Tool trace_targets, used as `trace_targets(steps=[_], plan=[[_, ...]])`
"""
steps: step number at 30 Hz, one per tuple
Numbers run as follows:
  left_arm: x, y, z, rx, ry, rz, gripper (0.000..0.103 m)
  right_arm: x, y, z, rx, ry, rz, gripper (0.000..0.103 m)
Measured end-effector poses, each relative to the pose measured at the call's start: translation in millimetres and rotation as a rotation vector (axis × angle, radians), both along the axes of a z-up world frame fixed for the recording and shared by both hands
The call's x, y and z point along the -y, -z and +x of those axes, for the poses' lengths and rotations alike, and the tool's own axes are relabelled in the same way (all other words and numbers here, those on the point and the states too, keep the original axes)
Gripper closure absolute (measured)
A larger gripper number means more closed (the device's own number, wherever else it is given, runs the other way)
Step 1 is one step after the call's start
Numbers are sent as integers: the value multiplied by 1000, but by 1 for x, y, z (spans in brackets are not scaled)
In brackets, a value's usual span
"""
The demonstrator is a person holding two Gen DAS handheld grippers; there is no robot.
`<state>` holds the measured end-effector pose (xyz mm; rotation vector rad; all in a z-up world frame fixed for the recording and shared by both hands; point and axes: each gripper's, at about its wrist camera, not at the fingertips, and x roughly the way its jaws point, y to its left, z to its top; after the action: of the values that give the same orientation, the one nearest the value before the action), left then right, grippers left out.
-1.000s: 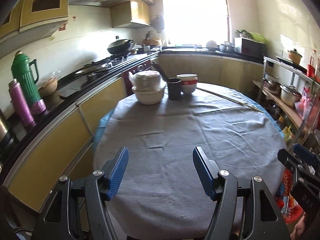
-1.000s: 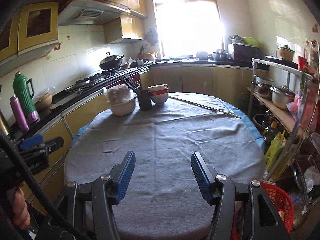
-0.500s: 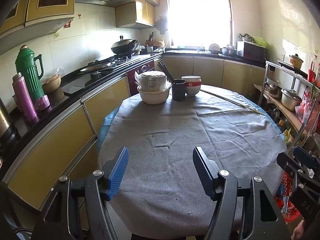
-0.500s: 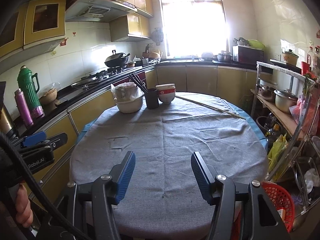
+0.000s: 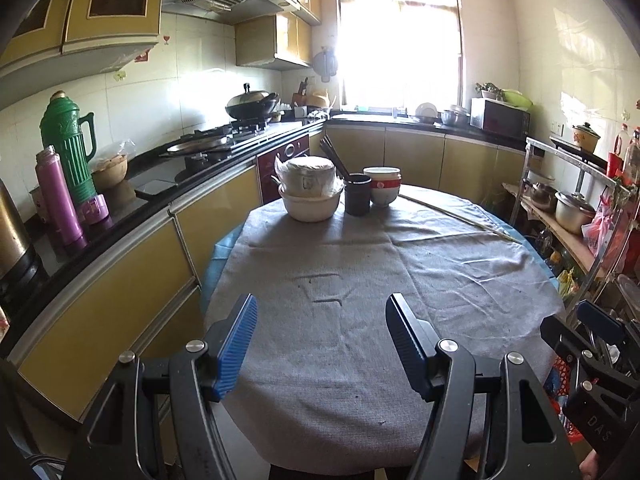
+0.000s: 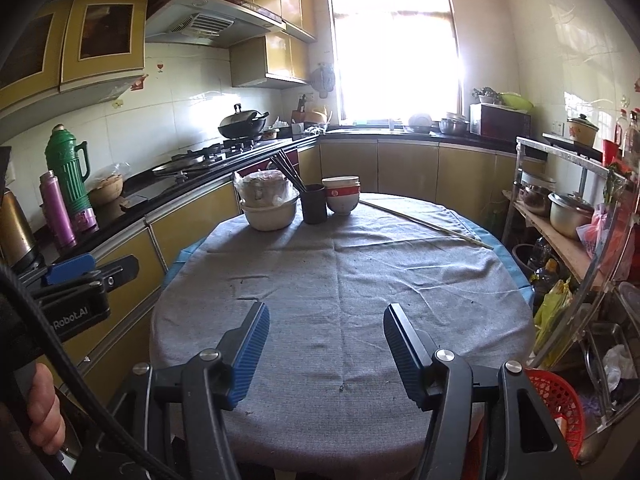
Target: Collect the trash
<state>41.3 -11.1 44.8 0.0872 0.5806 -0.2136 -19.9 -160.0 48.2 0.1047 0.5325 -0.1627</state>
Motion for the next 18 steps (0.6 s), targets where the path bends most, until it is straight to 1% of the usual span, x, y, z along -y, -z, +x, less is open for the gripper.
trace_targets(steps=[9,18], plan=[[-1,-6,-6,24,-4,-2,35,-7,-9,-9,19,-3,-12,39],[-2,-6,-6,26,-15,-1,35,-3,-8,-9,9,7,1,39]])
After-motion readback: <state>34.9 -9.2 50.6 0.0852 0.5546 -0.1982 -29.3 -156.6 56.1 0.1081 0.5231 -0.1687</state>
